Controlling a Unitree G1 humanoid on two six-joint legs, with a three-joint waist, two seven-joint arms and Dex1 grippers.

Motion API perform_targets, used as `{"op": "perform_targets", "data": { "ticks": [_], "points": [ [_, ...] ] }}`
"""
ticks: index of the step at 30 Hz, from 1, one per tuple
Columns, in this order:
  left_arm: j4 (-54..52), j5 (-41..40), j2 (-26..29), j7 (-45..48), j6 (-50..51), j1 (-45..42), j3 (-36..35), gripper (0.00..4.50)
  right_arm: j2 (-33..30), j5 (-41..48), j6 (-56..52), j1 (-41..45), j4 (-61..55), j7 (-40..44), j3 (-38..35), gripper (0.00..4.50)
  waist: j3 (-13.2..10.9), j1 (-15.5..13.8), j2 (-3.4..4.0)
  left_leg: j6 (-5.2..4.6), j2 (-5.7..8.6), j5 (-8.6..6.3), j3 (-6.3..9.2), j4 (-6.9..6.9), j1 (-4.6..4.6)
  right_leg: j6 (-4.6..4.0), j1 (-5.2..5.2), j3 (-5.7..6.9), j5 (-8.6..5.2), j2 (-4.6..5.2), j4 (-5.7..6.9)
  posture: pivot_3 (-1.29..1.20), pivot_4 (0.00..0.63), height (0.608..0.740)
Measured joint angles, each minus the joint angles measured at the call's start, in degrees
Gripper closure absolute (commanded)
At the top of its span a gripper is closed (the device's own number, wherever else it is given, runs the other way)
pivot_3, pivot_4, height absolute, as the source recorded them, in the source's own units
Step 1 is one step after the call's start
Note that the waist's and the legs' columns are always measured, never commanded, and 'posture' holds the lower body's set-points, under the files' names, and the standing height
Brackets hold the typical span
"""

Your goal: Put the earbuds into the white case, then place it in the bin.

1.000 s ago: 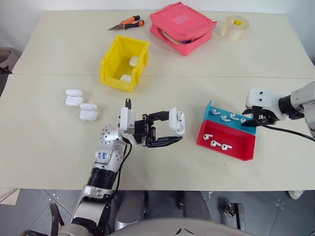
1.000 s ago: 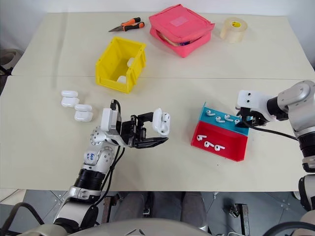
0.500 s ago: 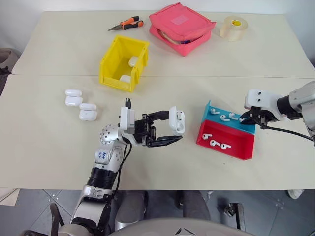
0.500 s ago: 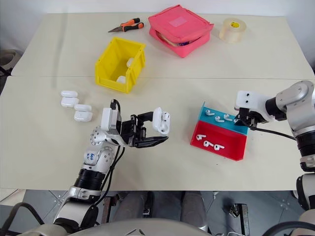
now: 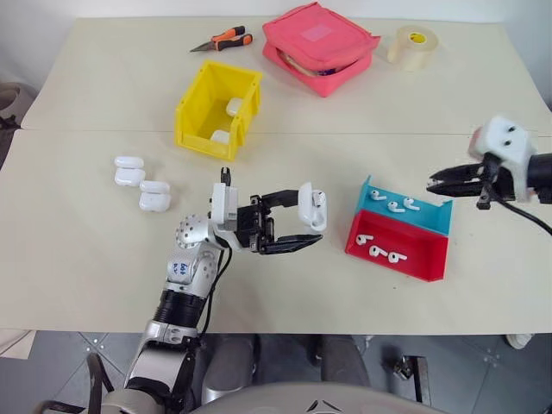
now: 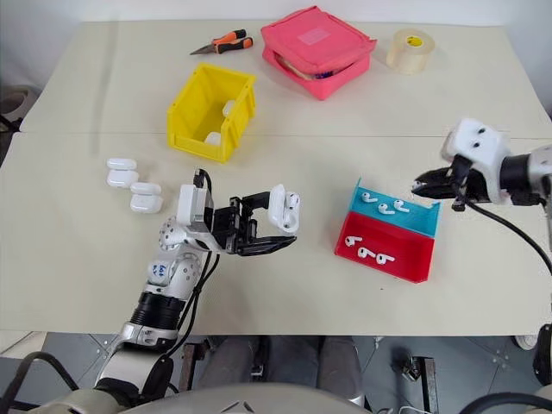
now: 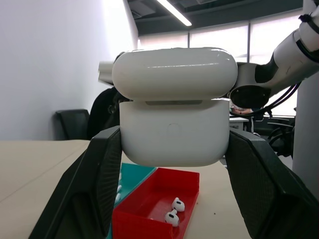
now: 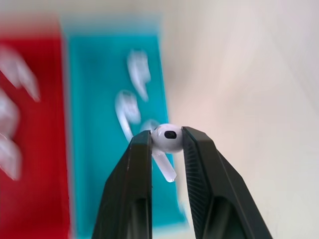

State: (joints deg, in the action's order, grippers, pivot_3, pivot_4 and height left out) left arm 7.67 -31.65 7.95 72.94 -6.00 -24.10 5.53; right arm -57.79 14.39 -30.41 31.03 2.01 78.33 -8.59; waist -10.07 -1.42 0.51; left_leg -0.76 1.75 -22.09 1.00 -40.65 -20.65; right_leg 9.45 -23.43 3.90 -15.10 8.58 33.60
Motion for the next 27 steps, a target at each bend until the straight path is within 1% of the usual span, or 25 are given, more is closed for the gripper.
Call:
{"op": "perform_targets", "data": {
  "ticks": [2,4,8,10,13,16,18,22,27],
  "points": [
    [0.1,0.0,0.0,0.2,0.1,-0.3,0.0,1.74,4.9,7.4,-3.1,-3.0,-5.9,-1.4,-4.2,3.99,0.0,0.0,-0.01,0.01,-0.02,-0.01,0.01,-0.02,0.01,0.00,-0.01,0.01,0.00,-0.01,0.03,0.00,0.150,0.740],
    [0.6,0.0,-0.1,0.3,0.2,-0.6,0.0,1.74,11.4,15.3,-7.7,-6.2,-11.7,-4.9,-7.5,3.99,0.0,0.0,0.00,0.01,-0.03,0.00,0.05,-0.02,0.01,0.00,-0.02,0.00,0.00,-0.01,0.07,0.00,0.150,0.740],
    [2.1,0.0,-0.2,-0.3,0.7,-1.0,-0.3,1.74,20.4,26.7,-14.8,-8.6,-19.0,-13.5,-9.4,3.99,0.0,-0.1,0.01,0.01,0.01,-0.01,0.17,-0.14,0.00,0.00,-0.04,-0.07,0.00,0.01,0.15,0.00,0.150,0.740],
    [2.4,0.0,-0.2,-0.7,1.0,-1.4,-0.8,1.74,26.2,32.7,-16.6,-9.6,-22.3,-19.2,-10.7,3.99,0.0,-0.1,0.02,0.01,0.00,-0.01,0.31,-0.16,0.00,-0.01,-0.04,-0.05,0.00,0.00,0.18,0.00,0.150,0.740],
    [2.4,0.2,-0.1,-1.1,1.0,-2.5,-1.1,1.74,35.6,42.1,-18.4,-13.0,-26.8,-27.9,-10.1,3.99,0.0,0.0,0.03,0.02,0.05,-0.01,0.46,-0.18,0.00,-0.01,-0.05,-0.09,0.00,0.00,0.22,0.00,0.150,0.740],
    [2.5,0.4,0.1,-1.2,1.1,-2.6,-1.2,1.74,36.6,46.9,-18.6,-13.9,-29.0,-32.6,-9.9,3.99,0.0,0.0,0.03,0.00,0.11,-0.02,0.49,-0.20,0.00,-0.01,-0.04,-0.12,0.00,0.00,0.23,0.00,0.150,0.740],
    [2.5,0.4,0.4,-1.2,1.2,-2.6,-1.3,1.74,36.6,48.3,-18.4,-15.1,-30.4,-33.5,-9.1,3.99,0.0,0.0,0.03,0.00,0.10,-0.02,0.49,-0.18,0.00,-0.01,-0.04,-0.11,0.00,-0.01,0.23,0.00,0.150,0.740],
    [2.7,0.5,0.5,-1.2,1.3,-2.6,-1.5,1.74,36.7,49.5,-17.9,-17.1,-31.0,-35.3,-6.8,3.99,0.0,0.2,0.03,0.00,0.09,-0.02,0.33,-0.19,0.01,-0.01,-0.04,-0.13,0.00,-0.03,0.25,0.00,0.150,0.740],
    [4.2,0.6,0.4,-1.6,1.8,-2.6,-1.5,1.74,36.6,49.6,-15.9,-19.4,-31.2,-35.5,-4.0,3.99,0.0,0.1,0.03,-0.04,0.10,-0.04,0.09,-0.20,0.01,-0.01,-0.04,-0.14,0.00,-0.03,0.24,0.00,0.150,0.740]
  ]
}}
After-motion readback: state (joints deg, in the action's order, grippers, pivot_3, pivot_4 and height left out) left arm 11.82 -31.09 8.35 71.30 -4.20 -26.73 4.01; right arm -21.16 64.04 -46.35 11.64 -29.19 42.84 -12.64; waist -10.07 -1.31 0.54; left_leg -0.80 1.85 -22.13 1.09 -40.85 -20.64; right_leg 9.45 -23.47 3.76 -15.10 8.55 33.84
